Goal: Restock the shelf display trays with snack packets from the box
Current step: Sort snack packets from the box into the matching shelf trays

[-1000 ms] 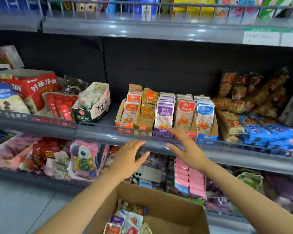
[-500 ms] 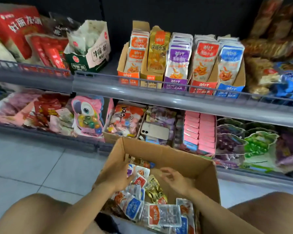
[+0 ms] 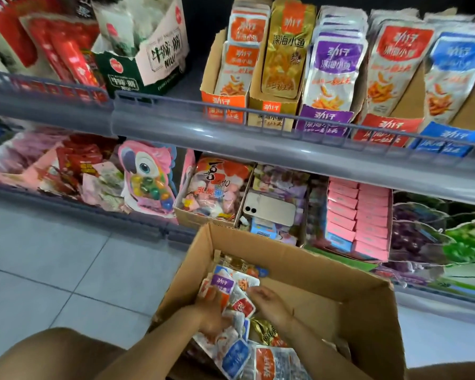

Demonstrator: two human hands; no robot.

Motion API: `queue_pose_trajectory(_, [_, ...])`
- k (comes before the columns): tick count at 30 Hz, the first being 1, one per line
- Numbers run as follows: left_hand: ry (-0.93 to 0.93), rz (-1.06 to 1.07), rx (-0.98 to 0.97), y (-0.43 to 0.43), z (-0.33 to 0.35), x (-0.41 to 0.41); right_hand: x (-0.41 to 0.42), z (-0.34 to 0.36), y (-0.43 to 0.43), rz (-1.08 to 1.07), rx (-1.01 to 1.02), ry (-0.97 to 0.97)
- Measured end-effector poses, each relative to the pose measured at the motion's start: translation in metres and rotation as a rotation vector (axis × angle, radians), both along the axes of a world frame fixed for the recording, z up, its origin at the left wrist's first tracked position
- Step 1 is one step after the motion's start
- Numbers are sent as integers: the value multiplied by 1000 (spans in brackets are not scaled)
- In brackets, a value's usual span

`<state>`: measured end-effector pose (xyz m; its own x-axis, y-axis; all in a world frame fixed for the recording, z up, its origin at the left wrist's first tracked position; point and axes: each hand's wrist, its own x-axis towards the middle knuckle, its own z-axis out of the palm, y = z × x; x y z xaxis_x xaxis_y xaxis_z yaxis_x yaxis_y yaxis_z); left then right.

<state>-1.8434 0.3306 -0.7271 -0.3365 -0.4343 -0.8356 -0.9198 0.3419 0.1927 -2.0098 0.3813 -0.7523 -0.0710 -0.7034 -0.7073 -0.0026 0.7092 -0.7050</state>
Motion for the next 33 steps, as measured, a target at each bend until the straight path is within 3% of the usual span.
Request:
queue_pose_trajectory(3, [108,-94,-24,4,0,-7,3,-7,-3,-49,2,21])
queue_pose_trajectory(9, [217,-87,177,20,13,-28,4,-18,2,-200,-61,70])
queue_pose_trajectory(12, [371,129,94,16,24,-32,-1,-15,0,-197,-33,28])
queue_pose_trajectory(17, [517,585,-289,0,29,-14,4,-10,3,-186,49,-61])
queue_pose_trajectory(21, [531,760,-244,2,31,-3,25,-15,7,-174,18,-4])
queue_pose_trajectory(25, [548,751,-277,7,41,4,26,5,11,-168,-30,18])
queue_pose_trajectory(31, [591,756,-203,7,74,0,-20,80,18,-165,-264,23])
queue_pose_trajectory(33, [686,797,27,7,93,-8,-34,114,20,-107,-306,-10])
